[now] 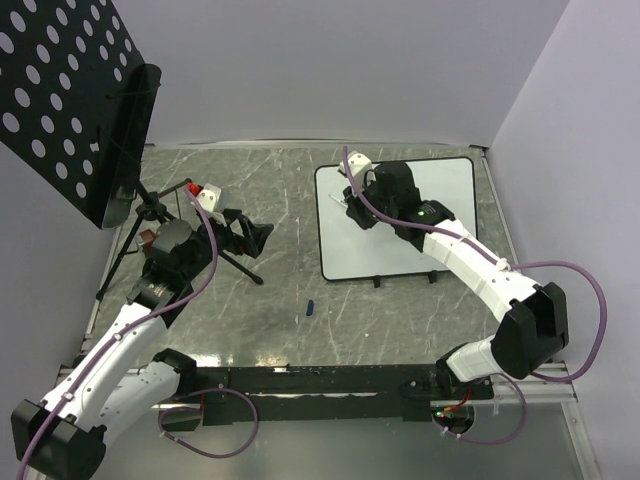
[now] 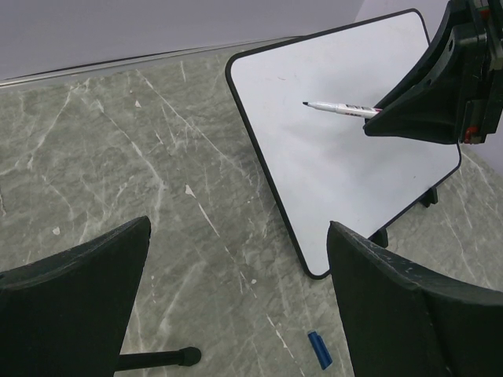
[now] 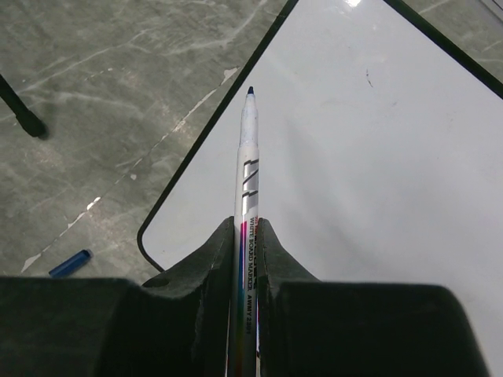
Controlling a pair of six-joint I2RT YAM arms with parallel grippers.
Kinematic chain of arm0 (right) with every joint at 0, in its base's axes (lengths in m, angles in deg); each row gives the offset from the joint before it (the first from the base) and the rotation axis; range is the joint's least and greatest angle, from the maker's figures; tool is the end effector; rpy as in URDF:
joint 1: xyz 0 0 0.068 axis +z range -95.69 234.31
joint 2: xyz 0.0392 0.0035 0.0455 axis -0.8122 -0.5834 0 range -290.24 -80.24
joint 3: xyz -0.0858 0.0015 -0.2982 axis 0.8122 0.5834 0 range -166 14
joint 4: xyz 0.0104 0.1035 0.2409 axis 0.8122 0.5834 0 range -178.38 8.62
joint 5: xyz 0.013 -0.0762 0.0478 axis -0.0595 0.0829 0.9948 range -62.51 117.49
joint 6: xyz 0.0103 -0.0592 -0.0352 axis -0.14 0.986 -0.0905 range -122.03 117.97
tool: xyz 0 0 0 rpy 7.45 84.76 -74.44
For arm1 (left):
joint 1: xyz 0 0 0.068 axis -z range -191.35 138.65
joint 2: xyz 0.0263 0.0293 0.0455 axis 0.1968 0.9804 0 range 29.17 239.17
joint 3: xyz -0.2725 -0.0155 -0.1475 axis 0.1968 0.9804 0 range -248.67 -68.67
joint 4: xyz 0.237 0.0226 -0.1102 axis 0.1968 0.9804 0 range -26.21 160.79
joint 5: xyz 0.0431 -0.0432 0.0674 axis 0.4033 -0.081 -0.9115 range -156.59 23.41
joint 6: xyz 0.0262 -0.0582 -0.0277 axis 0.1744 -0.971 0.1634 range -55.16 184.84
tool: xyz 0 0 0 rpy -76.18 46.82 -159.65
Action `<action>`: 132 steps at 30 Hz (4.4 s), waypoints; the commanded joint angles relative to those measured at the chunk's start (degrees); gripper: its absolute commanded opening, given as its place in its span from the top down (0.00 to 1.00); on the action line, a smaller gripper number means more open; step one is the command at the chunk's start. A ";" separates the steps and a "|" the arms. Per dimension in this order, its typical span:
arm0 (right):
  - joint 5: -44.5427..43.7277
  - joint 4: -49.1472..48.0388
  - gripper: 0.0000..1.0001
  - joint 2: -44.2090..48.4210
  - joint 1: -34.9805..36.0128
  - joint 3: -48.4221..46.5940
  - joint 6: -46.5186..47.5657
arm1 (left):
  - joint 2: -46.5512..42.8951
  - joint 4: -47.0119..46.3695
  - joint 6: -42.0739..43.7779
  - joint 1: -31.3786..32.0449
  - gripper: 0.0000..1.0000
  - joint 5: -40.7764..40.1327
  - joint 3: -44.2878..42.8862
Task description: Write a sentence on the whiteboard
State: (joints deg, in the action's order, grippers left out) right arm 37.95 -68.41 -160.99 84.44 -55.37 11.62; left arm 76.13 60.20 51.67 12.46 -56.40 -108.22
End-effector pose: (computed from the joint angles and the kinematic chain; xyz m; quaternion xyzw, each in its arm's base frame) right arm 0.2847 0.1771 0.3548 -0.3651 0.7890 0.1486 0.4713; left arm 0.1739 -0.0877 0.3537 0.1279 0.7186 -0.2773 0.6247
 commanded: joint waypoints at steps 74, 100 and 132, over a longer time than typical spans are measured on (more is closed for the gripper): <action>-7.38 -1.33 1.00 -12.59 -1.92 -12.37 -2.22 | -0.73 -1.41 -1.95 0.18 0.03 -1.41 -0.09; -6.68 -0.89 1.00 -14.61 -2.53 -12.55 -2.22 | -0.73 -1.42 -1.86 0.18 0.03 -1.41 -0.09; -4.13 -0.37 1.00 -8.64 -2.71 -5.52 -1.61 | -0.55 -1.50 -1.86 0.18 0.03 -1.23 -0.09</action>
State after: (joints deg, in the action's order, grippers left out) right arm 33.34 -68.67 -173.40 82.16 -61.82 9.83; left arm 76.13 60.20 50.03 12.46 -57.77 -108.22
